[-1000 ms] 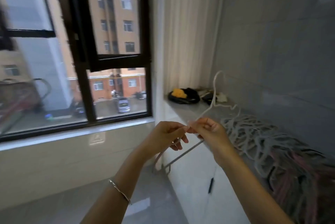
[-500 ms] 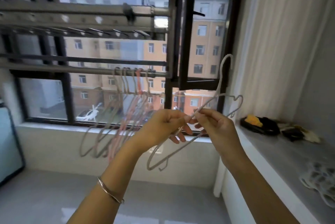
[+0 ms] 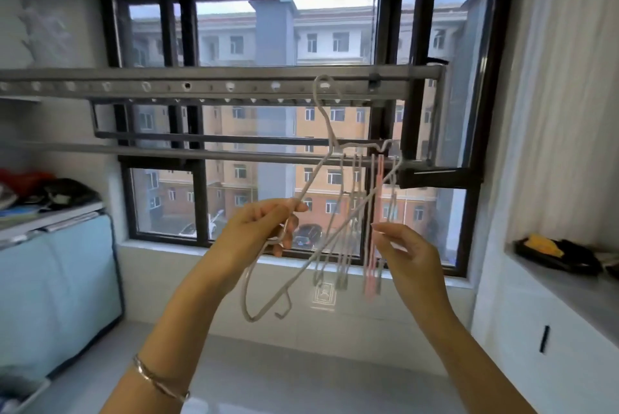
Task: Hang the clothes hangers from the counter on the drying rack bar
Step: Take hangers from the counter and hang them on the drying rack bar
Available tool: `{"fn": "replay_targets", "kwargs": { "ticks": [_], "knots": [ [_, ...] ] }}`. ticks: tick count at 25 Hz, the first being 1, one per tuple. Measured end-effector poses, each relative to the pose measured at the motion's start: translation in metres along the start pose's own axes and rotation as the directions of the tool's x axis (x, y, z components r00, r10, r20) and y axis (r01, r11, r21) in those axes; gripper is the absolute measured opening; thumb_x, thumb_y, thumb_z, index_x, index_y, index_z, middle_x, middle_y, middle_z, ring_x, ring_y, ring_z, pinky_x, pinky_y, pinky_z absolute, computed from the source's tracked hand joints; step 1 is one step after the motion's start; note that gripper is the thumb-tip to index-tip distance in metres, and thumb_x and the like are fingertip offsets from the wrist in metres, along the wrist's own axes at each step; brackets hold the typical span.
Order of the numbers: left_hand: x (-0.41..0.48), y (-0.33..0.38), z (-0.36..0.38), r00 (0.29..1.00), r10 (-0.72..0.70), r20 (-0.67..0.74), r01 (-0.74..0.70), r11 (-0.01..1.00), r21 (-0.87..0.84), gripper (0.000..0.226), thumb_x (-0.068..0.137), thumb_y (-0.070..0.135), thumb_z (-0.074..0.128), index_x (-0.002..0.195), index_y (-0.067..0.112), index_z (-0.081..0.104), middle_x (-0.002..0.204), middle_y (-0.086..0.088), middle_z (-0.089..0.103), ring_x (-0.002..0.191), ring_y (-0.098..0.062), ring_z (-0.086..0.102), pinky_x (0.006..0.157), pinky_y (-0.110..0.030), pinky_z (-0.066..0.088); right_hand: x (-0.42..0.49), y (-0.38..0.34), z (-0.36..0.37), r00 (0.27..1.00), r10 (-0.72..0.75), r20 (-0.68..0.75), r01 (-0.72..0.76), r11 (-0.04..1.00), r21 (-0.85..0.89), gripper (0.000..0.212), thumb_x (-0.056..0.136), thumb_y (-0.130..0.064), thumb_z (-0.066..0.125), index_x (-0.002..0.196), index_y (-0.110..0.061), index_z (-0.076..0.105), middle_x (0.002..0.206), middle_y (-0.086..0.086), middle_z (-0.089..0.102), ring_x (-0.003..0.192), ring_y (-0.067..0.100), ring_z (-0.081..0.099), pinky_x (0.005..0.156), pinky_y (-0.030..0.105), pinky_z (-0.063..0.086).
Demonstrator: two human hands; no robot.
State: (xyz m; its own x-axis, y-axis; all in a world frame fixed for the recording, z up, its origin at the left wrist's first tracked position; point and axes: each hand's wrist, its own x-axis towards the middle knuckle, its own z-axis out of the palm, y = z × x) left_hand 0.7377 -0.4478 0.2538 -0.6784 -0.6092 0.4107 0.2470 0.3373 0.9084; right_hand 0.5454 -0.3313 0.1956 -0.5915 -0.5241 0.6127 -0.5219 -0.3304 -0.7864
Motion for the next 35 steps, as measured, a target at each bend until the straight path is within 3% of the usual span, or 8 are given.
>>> {"fn": "replay_targets", "kwargs": {
  "ticks": [8, 11, 15, 18, 20, 23, 28, 35],
  "knots": [
    [-0.032, -0.005, -0.081, 0.986, -0.021, -0.167, 0.034, 0.997, 0.074, 0.025, 0.094, 0.025, 0.049, 0.094, 0.012, 0.070, 0.061, 0.003, 0.059, 0.050, -0.007, 0.055, 0.047, -0.015, 0.046, -0.020, 0.013, 0.063, 0.990, 0.138, -0.002, -0.138, 0.989, -0.049, 0.012, 0.088, -0.015, 0.060, 0.095, -0.024, 0.065, 0.093, -0.007, 0.062, 0.086, 0.005, 0.057, 0.057, 0.006, 0.045],
    [-0.019, -0.023, -0.082, 0.977, -0.025, -0.211, 0.047, 0.994, 0.101, 0.023, 0.095, 0.023, 0.050, 0.093, 0.012, 0.070, 0.061, 0.003, 0.060, 0.047, -0.005, 0.054, 0.044, -0.014, 0.044, -0.017, 0.018, 0.071, 0.988, 0.154, -0.013, -0.154, 0.984, -0.093, 0.012, 0.089, -0.017, 0.060, 0.097, -0.025, 0.064, 0.101, -0.003, 0.062, 0.094, 0.012, 0.057, 0.066, 0.007, 0.040],
    [0.015, -0.056, -0.061, 0.975, -0.053, -0.217, 0.090, 0.982, 0.166, 0.021, 0.096, 0.020, 0.050, 0.092, 0.010, 0.068, 0.068, -0.001, 0.064, 0.052, -0.011, 0.056, 0.047, -0.015, 0.046, -0.008, 0.025, 0.066, 0.985, 0.175, -0.016, -0.175, 0.975, -0.133, 0.016, 0.090, -0.016, 0.058, 0.105, -0.021, 0.063, 0.105, -0.001, 0.059, 0.095, 0.021, 0.059, 0.058, 0.005, 0.045],
    [0.044, -0.079, -0.038, 0.972, -0.074, -0.222, 0.114, 0.978, 0.176, 0.022, 0.096, 0.019, 0.050, 0.092, 0.007, 0.067, 0.072, -0.002, 0.067, 0.056, -0.014, 0.058, 0.050, -0.016, 0.048, 0.005, 0.046, 0.050, 0.993, 0.114, 0.027, -0.093, 0.908, -0.409, 0.034, 0.087, -0.035, 0.060, 0.120, -0.030, 0.055, 0.137, 0.000, 0.047, 0.126, 0.020, 0.044, 0.097, 0.027, 0.045],
    [0.063, -0.092, -0.020, 0.972, -0.074, -0.221, 0.116, 0.976, 0.186, 0.022, 0.096, 0.019, 0.050, 0.095, 0.006, 0.067, 0.073, -0.001, 0.068, 0.058, -0.015, 0.060, 0.052, -0.017, 0.048, 0.015, 0.062, 0.035, 0.986, 0.123, 0.116, -0.007, 0.717, -0.697, 0.055, 0.084, -0.055, 0.052, 0.135, -0.037, 0.040, 0.154, -0.004, 0.023, 0.143, 0.022, 0.019, 0.114, 0.044, 0.024],
    [0.087, -0.106, 0.003, 0.972, -0.070, -0.226, 0.120, 0.969, 0.216, 0.021, 0.096, 0.020, 0.051, 0.095, 0.007, 0.068, 0.076, -0.001, 0.070, 0.060, -0.015, 0.062, 0.056, -0.019, 0.050, 0.019, 0.077, 0.023, 0.966, 0.196, 0.167, 0.028, 0.565, -0.825, 0.072, 0.080, -0.070, 0.039, 0.144, -0.040, 0.021, 0.158, -0.005, 0.001, 0.146, 0.021, -0.002, 0.116, 0.045, 0.008],
    [0.122, -0.117, 0.033, 0.962, -0.058, -0.266, 0.120, 0.967, 0.224, 0.022, 0.096, 0.021, 0.050, 0.088, 0.012, 0.068, 0.074, 0.004, 0.070, 0.059, -0.013, 0.060, 0.066, -0.036, 0.055, 0.016, 0.091, 0.013, 0.958, 0.206, 0.198, 0.054, 0.550, -0.833, 0.112, 0.047, -0.095, -0.001, 0.144, -0.042, 0.014, 0.157, -0.008, -0.008, 0.145, 0.017, -0.010, 0.117, 0.039, 0.003],
    [0.143, -0.130, 0.050, 0.955, -0.121, -0.270, 0.191, 0.949, 0.253, 0.028, 0.096, 0.025, 0.049, 0.084, 0.011, 0.070, 0.079, -0.003, 0.071, 0.071, -0.024, 0.065, 0.072, -0.037, 0.055, 0.011, 0.091, 0.009, 0.948, 0.215, 0.236, 0.072, 0.575, -0.815, 0.102, 0.052, -0.090, 0.005, 0.143, -0.044, 0.014, 0.157, -0.011, -0.004, 0.145, 0.012, -0.005, 0.117, 0.035, 0.005]
  ]
}}
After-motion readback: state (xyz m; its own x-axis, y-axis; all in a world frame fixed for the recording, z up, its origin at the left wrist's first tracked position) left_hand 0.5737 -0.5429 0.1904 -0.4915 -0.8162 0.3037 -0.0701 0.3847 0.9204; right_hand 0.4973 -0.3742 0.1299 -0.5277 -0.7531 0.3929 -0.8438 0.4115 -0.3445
